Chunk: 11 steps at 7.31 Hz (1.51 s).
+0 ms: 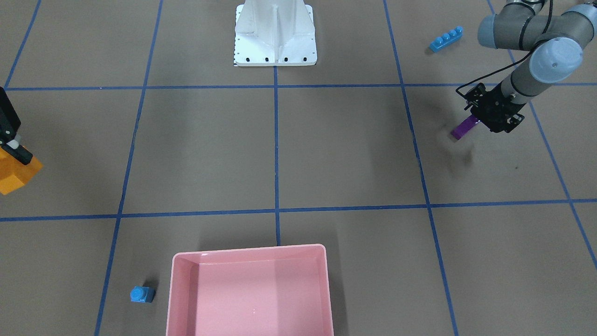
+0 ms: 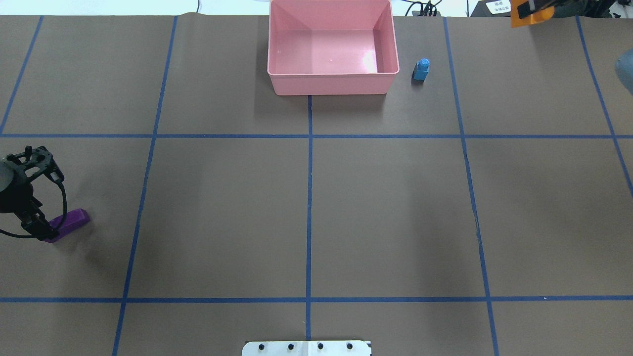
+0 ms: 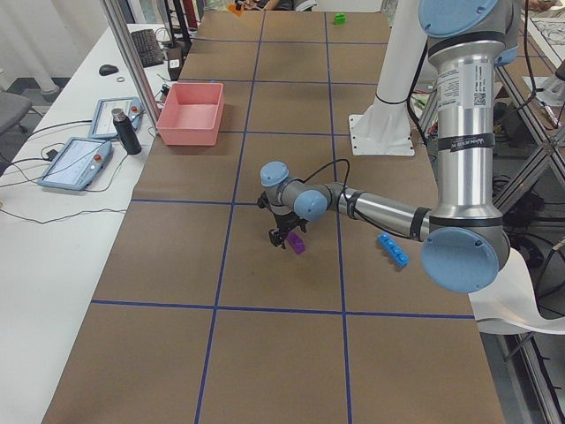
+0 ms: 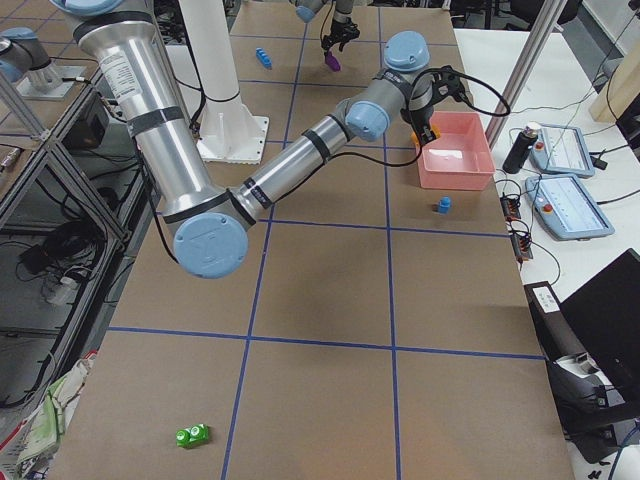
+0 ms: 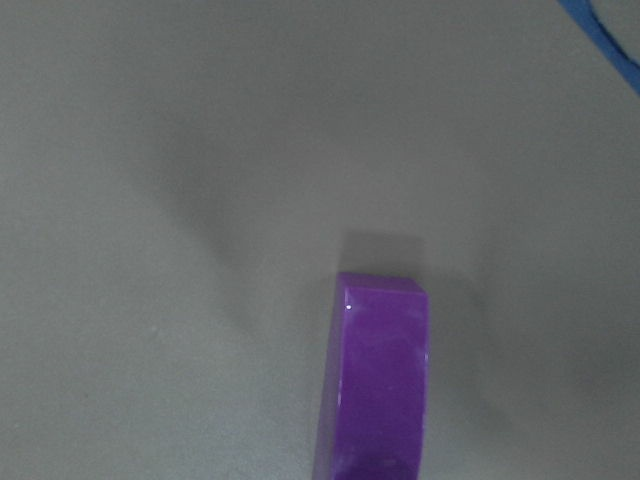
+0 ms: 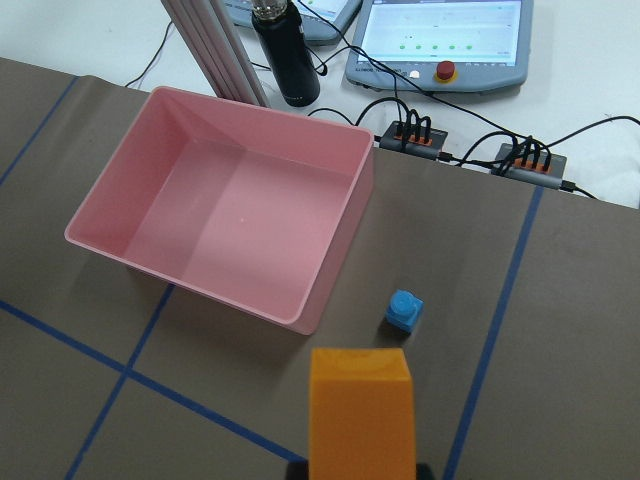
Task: Put all blocks into box
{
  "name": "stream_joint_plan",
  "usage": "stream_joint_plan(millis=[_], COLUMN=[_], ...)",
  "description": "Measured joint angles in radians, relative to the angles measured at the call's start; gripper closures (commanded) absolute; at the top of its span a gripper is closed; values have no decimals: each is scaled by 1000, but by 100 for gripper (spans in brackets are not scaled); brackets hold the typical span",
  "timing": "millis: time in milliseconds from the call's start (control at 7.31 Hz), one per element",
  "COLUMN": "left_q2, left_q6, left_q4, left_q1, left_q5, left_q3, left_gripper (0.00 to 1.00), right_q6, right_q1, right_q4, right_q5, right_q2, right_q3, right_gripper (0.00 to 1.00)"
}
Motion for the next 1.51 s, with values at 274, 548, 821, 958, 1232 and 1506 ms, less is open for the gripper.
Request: stream_joint_plan(millis=[274, 548, 821, 958, 1232, 1506], left_q2=[-5, -5, -6, -6, -10, -16], left_q6=[0, 0, -2, -13, -64, -78], left_q4=[-1, 0, -1, -1, -3, -4], left_q1=[12, 21, 38, 44, 54, 59], left_q5=[-1, -1, -1, -4, -5, -2], left_q3=[14, 23, 41, 43, 40, 37], left_gripper=[0, 0, 7, 21, 48, 60], right_q6=[23, 38, 45, 46, 47, 46], right_q1=[-50, -94, -121, -131, -162, -196], right_q4=[0, 0, 2, 2, 7, 13], right_q5=[-29, -66, -81, -94, -146, -195], right_q2=[157, 279, 358, 385, 436, 498], right_q3=[-145, -267, -354, -388, -462, -567], right_gripper=[100, 100, 100, 100, 100, 100])
